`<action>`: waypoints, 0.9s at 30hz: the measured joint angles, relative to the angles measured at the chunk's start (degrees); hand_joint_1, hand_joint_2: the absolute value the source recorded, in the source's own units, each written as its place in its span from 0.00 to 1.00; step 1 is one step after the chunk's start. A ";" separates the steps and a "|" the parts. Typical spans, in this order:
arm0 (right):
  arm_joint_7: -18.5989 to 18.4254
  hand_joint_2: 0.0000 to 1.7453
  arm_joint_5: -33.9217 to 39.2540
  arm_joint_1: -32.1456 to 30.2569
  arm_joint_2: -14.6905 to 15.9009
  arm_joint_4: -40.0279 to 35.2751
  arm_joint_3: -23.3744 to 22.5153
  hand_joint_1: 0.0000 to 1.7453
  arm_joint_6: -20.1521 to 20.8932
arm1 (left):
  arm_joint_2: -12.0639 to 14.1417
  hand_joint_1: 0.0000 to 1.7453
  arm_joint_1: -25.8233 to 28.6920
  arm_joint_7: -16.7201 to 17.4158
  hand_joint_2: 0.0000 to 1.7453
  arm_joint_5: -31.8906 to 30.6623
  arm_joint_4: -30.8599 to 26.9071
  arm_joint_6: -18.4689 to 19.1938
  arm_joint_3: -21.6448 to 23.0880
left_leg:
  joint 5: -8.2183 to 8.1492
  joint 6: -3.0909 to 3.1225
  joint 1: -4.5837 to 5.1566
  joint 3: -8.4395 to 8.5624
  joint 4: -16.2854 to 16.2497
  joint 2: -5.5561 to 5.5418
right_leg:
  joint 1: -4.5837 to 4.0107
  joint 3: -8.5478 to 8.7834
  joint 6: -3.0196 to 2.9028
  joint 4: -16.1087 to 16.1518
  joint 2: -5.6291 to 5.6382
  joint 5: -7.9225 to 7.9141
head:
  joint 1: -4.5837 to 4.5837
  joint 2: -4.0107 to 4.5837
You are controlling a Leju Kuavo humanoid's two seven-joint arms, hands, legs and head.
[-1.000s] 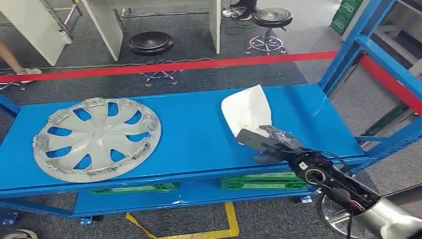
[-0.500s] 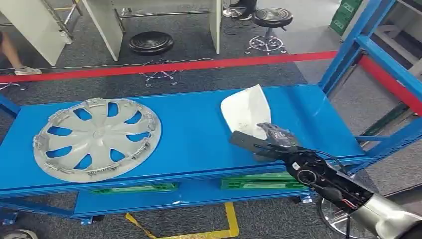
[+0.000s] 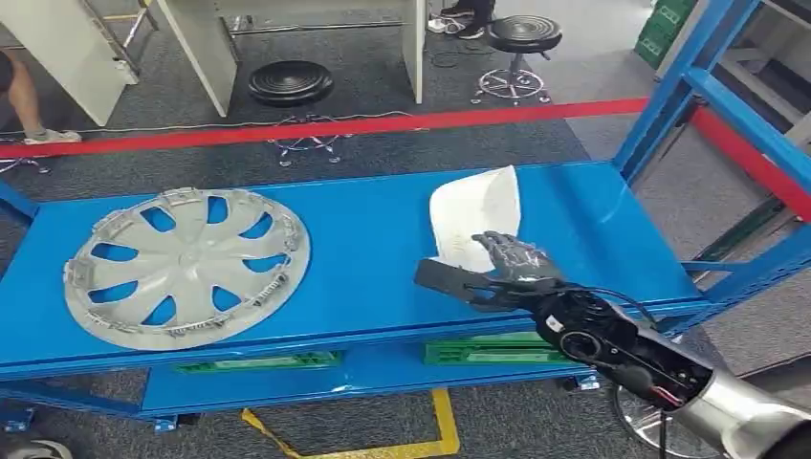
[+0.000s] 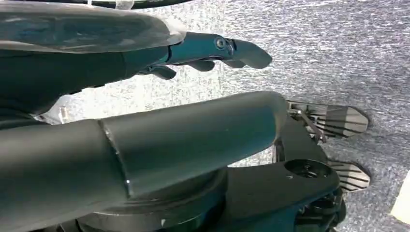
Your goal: Take the parts from the cabinet and place them on the table.
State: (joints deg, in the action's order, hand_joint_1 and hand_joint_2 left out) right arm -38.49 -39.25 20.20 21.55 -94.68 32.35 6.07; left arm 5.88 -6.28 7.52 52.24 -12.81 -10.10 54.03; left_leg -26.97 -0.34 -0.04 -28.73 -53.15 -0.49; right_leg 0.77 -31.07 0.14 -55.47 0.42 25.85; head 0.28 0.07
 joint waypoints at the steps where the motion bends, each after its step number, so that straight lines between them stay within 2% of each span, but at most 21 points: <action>1: -0.09 1.00 -0.09 0.23 0.00 -0.48 0.28 0.00 0.46 | 0.00 0.00 0.04 0.00 0.00 0.13 0.00 0.00 0.00 | 0.00 0.00 0.00 0.00 0.00 0.00 | 0.00 0.00 0.00 0.00 0.00 0.00 | 0.00 0.00; 11: -0.09 1.00 1.86 1.85 -0.11 -1.82 2.19 0.00 2.67 | -0.02 0.00 0.24 -0.20 0.00 0.48 0.00 0.00 0.00 | 0.00 0.00 0.00 0.00 0.00 0.00 | 0.00 0.01 0.00 0.00 0.00 0.00 | 0.00 0.00; 21: 3.94 1.00 5.66 2.65 -0.11 4.35 2.36 0.00 -3.30 | -0.02 0.00 0.13 0.26 0.00 -0.20 0.00 0.02 0.00 | 0.00 0.00 0.00 0.02 0.00 0.00 | 0.00 0.00 0.00 0.00 0.00 0.00 | -0.02 0.00; 27: 4.90 1.00 6.27 2.41 0.02 8.43 1.27 0.00 -4.98 | -0.02 0.00 0.03 0.26 0.00 -0.90 0.00 0.17 0.02 | 0.00 0.00 0.00 0.03 -0.01 0.01 | 0.00 -0.01 0.00 0.00 0.01 0.00 | 0.00 0.00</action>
State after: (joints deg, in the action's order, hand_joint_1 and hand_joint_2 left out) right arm -33.59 -32.98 22.60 21.57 -86.25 33.62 1.09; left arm 5.86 -6.25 7.78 51.34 -12.81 -9.92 54.05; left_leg -26.97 -0.34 -0.04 -28.70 -53.16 -0.48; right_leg 0.77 -31.08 0.14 -55.47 0.43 25.85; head 0.28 0.07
